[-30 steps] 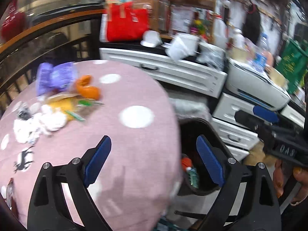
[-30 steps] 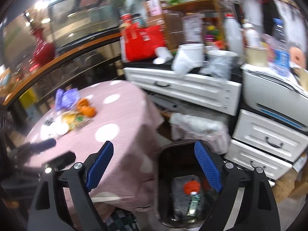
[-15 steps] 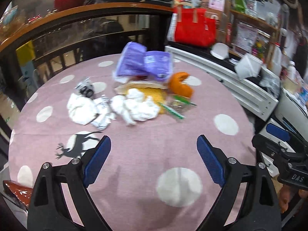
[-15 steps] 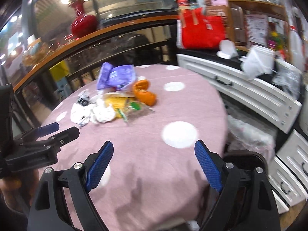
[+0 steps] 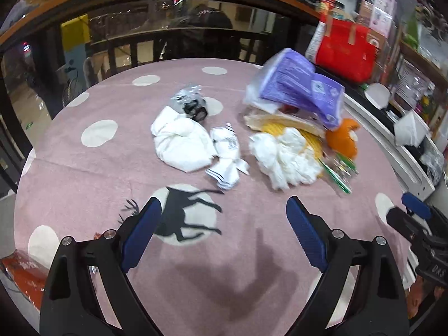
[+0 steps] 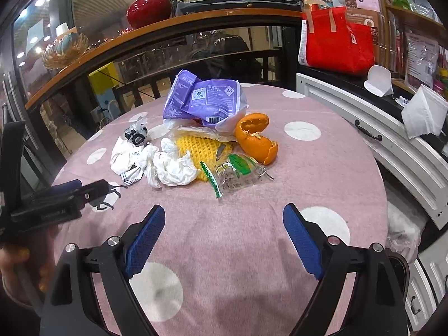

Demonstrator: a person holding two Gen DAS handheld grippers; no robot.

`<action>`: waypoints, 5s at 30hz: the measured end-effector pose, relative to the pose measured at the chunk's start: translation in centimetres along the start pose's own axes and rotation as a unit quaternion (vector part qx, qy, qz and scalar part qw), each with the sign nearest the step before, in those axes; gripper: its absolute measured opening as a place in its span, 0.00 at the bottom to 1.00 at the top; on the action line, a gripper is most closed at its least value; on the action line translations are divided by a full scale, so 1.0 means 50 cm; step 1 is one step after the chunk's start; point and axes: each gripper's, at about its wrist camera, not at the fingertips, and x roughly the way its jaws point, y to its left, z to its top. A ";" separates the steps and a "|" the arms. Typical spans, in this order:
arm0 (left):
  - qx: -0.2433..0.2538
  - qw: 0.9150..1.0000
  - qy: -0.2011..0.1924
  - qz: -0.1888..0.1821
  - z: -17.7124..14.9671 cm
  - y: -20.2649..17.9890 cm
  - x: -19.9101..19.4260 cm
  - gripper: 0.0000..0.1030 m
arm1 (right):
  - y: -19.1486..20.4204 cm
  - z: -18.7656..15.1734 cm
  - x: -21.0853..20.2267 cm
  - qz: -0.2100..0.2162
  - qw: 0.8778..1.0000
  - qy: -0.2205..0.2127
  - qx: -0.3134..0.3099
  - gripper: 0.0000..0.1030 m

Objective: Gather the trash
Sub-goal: 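Move both tools back over the table, then grasp the white tissue with the left gripper while the right gripper grasps the snack wrapper, then carry the snack wrapper over the bin and open the right gripper, then lower the white tissue into the bin and open the left gripper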

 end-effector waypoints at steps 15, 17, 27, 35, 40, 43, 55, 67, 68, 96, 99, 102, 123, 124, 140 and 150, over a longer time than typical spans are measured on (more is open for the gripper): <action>-0.081 0.996 0.042 0.015 0.089 0.067 0.098 0.68 | -0.021 0.031 0.048 0.011 1.000 0.015 -0.008 0.82; -0.125 0.991 0.054 -0.001 0.102 0.092 0.119 0.66 | -0.021 0.029 0.049 0.013 1.000 0.018 -0.009 0.82; -0.145 0.987 0.063 0.018 0.129 0.110 0.183 0.25 | -0.020 0.036 0.051 0.012 1.000 0.018 -0.019 0.82; -0.169 0.985 0.039 -0.007 0.109 0.122 0.140 0.02 | -0.002 0.040 0.083 0.024 0.998 0.034 -0.042 0.79; -0.160 0.987 0.000 -0.013 0.097 0.116 0.067 0.02 | 0.005 0.050 0.131 0.013 0.996 0.055 -0.064 0.79; -0.153 0.988 -0.015 -0.021 0.087 0.111 0.031 0.02 | -0.003 0.063 0.163 0.002 0.996 0.067 -0.064 0.79; -0.135 0.990 -0.024 -0.033 0.056 0.100 -0.018 0.02 | 0.001 0.071 0.187 -0.011 0.994 0.081 -0.074 0.26; -0.092 0.994 -0.027 -0.053 0.017 0.036 -0.060 0.02 | 0.013 0.031 0.094 0.025 0.996 0.066 -0.054 0.14; -0.088 0.994 -0.028 -0.056 0.013 0.029 -0.065 0.02 | 0.014 0.028 0.084 0.023 0.996 0.062 -0.056 0.14; 0.087 0.977 -0.006 -0.196 -0.108 -0.305 -0.158 0.02 | -0.175 -0.169 -0.229 -0.079 0.995 0.009 0.052 0.14; 0.115 0.971 -0.002 -0.210 -0.126 -0.352 -0.165 0.02 | -0.217 -0.196 -0.245 -0.102 0.992 0.013 0.077 0.14; 0.143 0.963 0.007 -0.229 -0.147 -0.402 -0.170 0.02 | -0.260 -0.226 -0.249 -0.124 0.986 0.026 0.106 0.14; 0.265 0.926 0.061 -0.262 -0.248 -0.592 -0.134 0.02 | -0.476 -0.454 -0.105 -0.160 0.924 0.176 0.298 0.48; 0.269 0.924 0.064 -0.262 -0.254 -0.599 -0.132 0.02 | -0.478 -0.460 -0.104 -0.161 0.922 0.178 0.303 0.53; 0.334 0.894 0.115 -0.277 -0.339 -0.695 -0.086 0.02 | -0.507 -0.379 -0.288 -0.243 0.917 0.059 0.311 0.59; 0.375 0.869 0.168 -0.277 -0.397 -0.757 -0.018 0.02 | -0.504 -0.350 -0.364 -0.253 0.915 0.011 0.315 0.61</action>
